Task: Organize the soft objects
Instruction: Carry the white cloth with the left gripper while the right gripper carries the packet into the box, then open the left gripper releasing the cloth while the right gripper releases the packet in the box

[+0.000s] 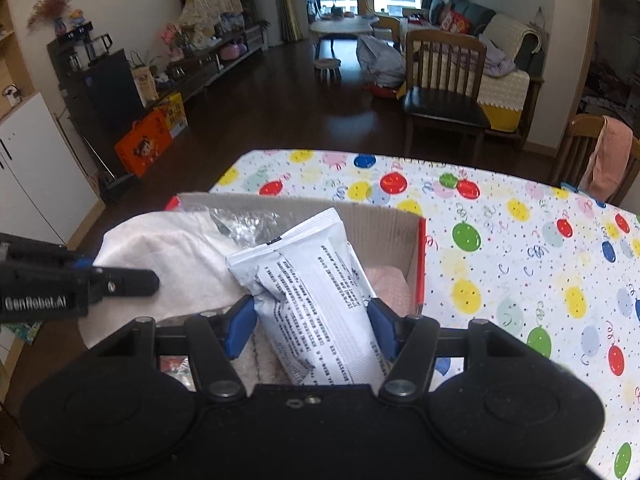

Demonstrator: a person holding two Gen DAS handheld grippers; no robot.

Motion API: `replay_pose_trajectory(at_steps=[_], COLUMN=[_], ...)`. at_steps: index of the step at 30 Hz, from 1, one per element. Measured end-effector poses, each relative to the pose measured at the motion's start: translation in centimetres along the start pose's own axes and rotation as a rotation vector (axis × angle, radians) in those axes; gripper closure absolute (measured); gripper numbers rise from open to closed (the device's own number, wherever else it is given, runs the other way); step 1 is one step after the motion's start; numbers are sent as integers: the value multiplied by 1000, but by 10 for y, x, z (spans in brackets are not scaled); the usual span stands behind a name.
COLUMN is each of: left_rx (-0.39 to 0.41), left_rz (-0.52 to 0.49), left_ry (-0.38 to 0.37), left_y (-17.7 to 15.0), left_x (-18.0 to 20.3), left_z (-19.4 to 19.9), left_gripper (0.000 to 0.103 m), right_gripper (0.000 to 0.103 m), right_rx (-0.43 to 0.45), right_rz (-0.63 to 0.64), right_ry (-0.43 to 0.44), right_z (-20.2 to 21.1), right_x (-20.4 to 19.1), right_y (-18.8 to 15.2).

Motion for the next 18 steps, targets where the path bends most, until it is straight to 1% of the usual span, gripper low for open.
replay_pose_trajectory(at_steps=[5, 9, 18], left_rx=[-45, -77, -109], left_rz=[-19, -47, -70], left_ry=[18, 36, 61], left_y=[-12, -22, -33], left_x=[-4, -3, -3], left_z=[-20, -31, -44], left_gripper=[90, 90, 90], right_gripper=[43, 43, 42], right_rx=[-22, -21, -19], right_rz=[-3, 1, 16], right_ry=[-8, -10, -38], right_z=[-12, -15, -23], right_x=[-8, -11, -19], right_y=[-6, -7, -8])
Point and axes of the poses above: each gripper's, at about its wrist camera, not at the fingertips, and z roughly against the way its jaws point, x to its right, y to its top, the point moved 6 cm from there along -z, roughly the way its jaws point, and after that the axes turned 12 degrees about -y, right-handed, at the moved point
